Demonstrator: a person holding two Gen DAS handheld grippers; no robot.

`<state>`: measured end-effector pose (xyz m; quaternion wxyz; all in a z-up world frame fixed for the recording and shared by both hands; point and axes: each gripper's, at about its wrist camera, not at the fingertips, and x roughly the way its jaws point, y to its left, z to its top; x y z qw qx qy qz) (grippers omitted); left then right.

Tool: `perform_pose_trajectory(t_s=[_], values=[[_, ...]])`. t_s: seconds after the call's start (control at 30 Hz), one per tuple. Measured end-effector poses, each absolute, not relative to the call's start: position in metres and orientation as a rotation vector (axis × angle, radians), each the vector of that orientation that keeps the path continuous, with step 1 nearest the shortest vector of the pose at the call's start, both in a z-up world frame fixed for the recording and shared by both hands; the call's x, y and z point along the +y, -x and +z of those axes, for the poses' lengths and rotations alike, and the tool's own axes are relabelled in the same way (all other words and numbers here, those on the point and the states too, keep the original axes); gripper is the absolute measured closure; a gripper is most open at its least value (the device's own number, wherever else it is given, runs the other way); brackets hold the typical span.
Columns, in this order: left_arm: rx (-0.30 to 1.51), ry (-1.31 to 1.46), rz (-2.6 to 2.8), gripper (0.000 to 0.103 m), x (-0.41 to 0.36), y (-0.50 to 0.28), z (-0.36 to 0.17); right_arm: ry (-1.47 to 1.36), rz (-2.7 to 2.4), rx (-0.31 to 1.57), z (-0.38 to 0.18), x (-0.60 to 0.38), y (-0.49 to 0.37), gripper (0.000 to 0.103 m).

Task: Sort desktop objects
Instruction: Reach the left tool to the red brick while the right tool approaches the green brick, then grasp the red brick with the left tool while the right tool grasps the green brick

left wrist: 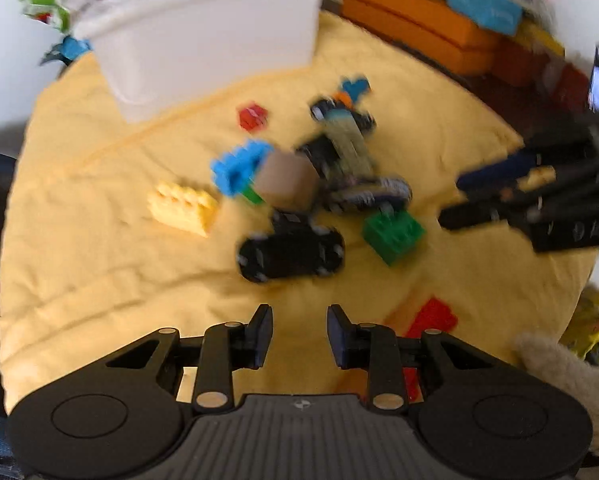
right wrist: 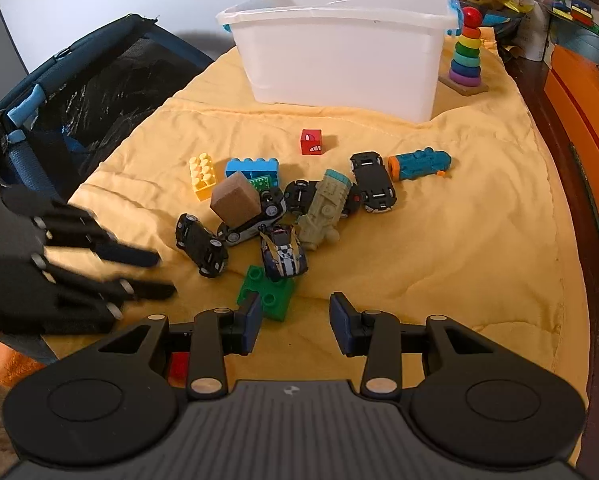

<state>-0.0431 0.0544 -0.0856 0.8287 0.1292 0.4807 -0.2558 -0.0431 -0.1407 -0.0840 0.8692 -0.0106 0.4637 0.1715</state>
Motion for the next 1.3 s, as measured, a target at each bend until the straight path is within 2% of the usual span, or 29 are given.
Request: perform_pose_trajectory(t_s=[0.13,0.27,0.57,0.83,0.93,1.07,1.17,1.23,1.27,1.3], values=[[1.022,-0.259,-0.73,0.068,0.051,0.064,-0.058,0.022,0.371,0.985,-0.087,-0.147,0.042,0.061],[1.049,-0.309,-0.839,0.067,0.027,0.084,-0.059,0.023,0.4,1.006,-0.094,-0.149,0.039,0.061],[1.087,-0.337,-0.694,0.067,0.012,0.071,-0.078,0.028,0.438,1.005,-0.093,-0.165,0.038,0.061],[1.005,-0.278,-0.517,0.067,0.031,0.052,-0.062,0.005,0.498,0.999,-0.099,-0.169,0.033,0.06],[1.0,-0.22,-0.544,0.067,0.041,0.061,-0.052,-0.002,0.544,0.987,-0.106,-0.161,0.031,0.057],[0.98,-0.293,-0.642,0.067,0.032,0.089,-0.052,0.041,0.58,0.979,-0.112,-0.144,0.028,0.057],[0.955,-0.4,-0.657,0.066,0.019,0.103,-0.066,0.046,0.59,0.977,-0.114,-0.132,0.025,0.052],[0.95,-0.445,-0.631,0.066,0.014,0.103,-0.075,0.062,0.579,0.975,-0.118,-0.124,0.023,0.044],[0.953,-0.446,-0.622,0.066,0.013,0.1,-0.08,0.081,0.568,0.976,-0.12,-0.118,0.021,0.045],[0.96,-0.436,-0.614,0.066,0.013,0.095,-0.083,0.109,0.55,0.971,-0.123,-0.114,0.02,0.051]])
